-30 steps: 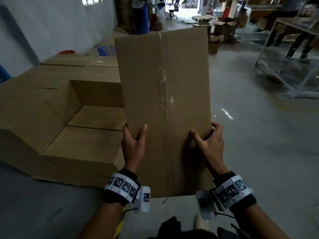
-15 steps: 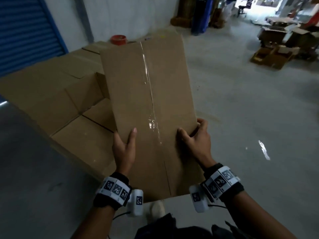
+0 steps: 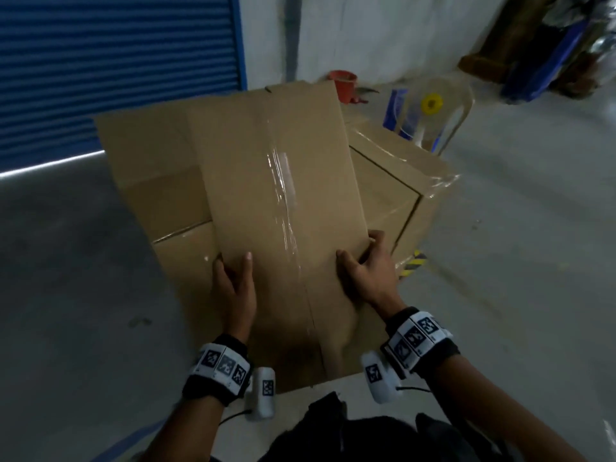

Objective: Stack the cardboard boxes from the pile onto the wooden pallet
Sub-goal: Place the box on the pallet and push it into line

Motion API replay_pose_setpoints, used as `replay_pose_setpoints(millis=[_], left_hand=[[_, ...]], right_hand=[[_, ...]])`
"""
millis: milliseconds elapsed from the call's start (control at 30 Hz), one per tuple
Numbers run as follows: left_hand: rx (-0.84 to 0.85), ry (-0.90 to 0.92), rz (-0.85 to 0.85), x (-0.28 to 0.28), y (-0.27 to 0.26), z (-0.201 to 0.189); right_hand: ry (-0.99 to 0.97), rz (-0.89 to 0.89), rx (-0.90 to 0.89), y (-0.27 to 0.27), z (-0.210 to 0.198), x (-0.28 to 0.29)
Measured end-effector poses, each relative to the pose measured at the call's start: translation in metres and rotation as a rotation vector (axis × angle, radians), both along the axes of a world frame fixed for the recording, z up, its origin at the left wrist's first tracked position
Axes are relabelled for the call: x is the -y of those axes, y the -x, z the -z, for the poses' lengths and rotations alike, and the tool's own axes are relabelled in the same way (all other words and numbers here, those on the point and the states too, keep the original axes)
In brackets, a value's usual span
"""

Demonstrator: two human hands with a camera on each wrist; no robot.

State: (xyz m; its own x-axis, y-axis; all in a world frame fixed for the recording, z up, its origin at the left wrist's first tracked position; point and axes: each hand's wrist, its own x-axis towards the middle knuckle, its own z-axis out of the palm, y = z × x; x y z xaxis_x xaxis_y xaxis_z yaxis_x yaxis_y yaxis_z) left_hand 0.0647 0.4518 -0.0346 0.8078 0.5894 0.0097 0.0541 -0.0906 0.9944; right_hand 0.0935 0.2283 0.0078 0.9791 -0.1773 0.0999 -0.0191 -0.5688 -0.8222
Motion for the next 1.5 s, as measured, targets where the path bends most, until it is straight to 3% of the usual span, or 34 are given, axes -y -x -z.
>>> replay_pose_setpoints(millis=[100, 233, 467, 767, 1033, 1133, 1367, 1500], left_hand=[[-0.018, 0.03, -0.036, -0.006, -0.022, 0.006], [-0.188, 0.105, -0.042, -0.002, -0.044, 0.012], [-0.212, 0.185, -0.087, 0.008, -0.085, 0.017], [-0.298, 0.102, -0.231, 0.022, -0.172, 0.045], [-0.511, 0.14, -0.017, 0.005, -0.23, 0.055], [-0.529, 0.161, -0.003, 0.004, -0.241, 0.059], [-0.559, 0.091, 0.036, 0.013, -0.25, 0.065], [-0.639, -0.208, 0.192, 0.023, -0.225, 0.063]], right_hand=[[-0.01, -0.043, -0.077, -0.037, -0.001, -0.004], [-0.021, -0.111, -0.185, -0.08, 0.01, -0.007], [-0.017, -0.222, -0.287, -0.157, 0.034, -0.006], [0.11, -0.353, -0.303, -0.275, 0.062, -0.003], [-0.003, -0.521, -0.484, -0.354, 0.094, -0.008], [-0.033, -0.577, -0.461, -0.362, 0.094, -0.002], [0.0, -0.641, -0.218, -0.357, 0.08, 0.005], [0.174, -0.711, -0.067, -0.348, 0.073, 0.023]])
